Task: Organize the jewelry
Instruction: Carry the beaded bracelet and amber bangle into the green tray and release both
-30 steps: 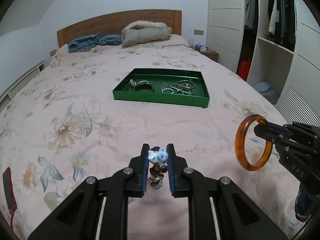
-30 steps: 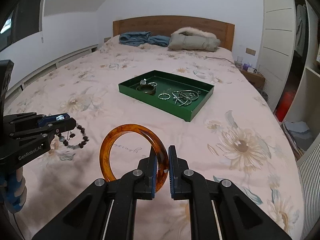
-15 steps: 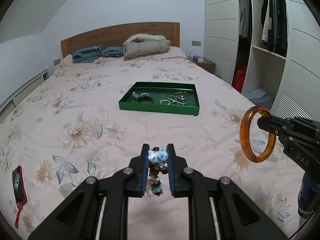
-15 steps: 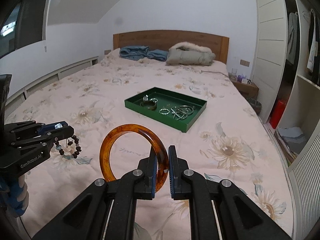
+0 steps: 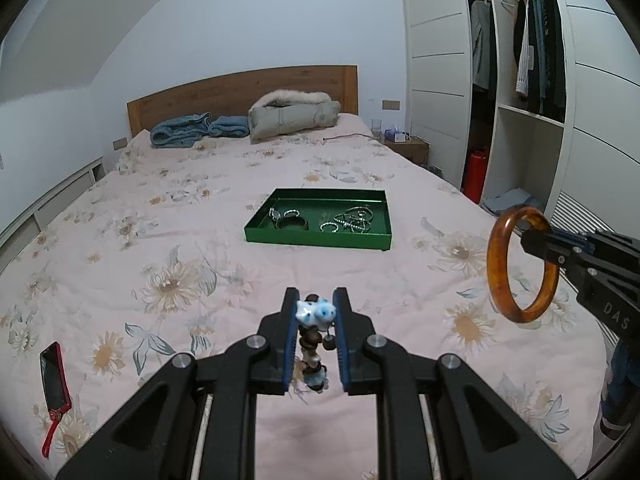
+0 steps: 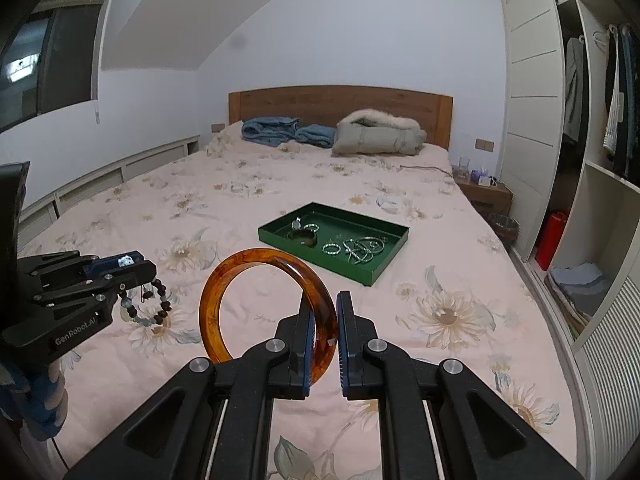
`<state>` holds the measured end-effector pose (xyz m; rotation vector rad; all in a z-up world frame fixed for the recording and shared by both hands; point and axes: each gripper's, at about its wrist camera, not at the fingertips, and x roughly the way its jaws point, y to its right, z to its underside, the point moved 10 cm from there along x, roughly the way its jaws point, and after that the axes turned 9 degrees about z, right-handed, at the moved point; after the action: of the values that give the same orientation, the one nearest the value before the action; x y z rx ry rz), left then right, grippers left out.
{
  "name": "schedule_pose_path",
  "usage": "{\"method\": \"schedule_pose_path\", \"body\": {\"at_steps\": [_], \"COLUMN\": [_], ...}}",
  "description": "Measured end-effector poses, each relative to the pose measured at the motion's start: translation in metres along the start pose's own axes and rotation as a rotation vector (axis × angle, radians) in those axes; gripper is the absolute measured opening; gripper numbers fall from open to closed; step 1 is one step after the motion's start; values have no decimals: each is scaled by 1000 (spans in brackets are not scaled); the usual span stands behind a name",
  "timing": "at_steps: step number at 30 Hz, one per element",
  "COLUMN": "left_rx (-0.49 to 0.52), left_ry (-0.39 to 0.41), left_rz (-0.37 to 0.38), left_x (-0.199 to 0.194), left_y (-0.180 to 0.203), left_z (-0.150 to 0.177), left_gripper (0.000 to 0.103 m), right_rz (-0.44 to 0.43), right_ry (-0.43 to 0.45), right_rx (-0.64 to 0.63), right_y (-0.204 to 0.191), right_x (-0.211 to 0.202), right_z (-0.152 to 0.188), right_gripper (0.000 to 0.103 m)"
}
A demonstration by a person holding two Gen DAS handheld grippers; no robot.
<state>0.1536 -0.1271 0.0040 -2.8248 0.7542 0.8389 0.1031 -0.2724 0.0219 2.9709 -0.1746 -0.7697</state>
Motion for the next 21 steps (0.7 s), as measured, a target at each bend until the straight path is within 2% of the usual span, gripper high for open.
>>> {"method": "schedule_pose_path", "body": {"at_steps": [12,21], "left_rx": [39,56], "left_ry": [47,56], "left_rz": [-22,-44], "left_x": [6,48], "left_y": [1,-15], "left_z": [-35,-70], "left_gripper": [15,15], "right_rz": [-10,-6], "right_ry": [63,108], "right_rx": [36,47], "right_y": [5,9], "right_x": [4,41], "right_z": [-41,-86], "right_gripper": [10,10]}}
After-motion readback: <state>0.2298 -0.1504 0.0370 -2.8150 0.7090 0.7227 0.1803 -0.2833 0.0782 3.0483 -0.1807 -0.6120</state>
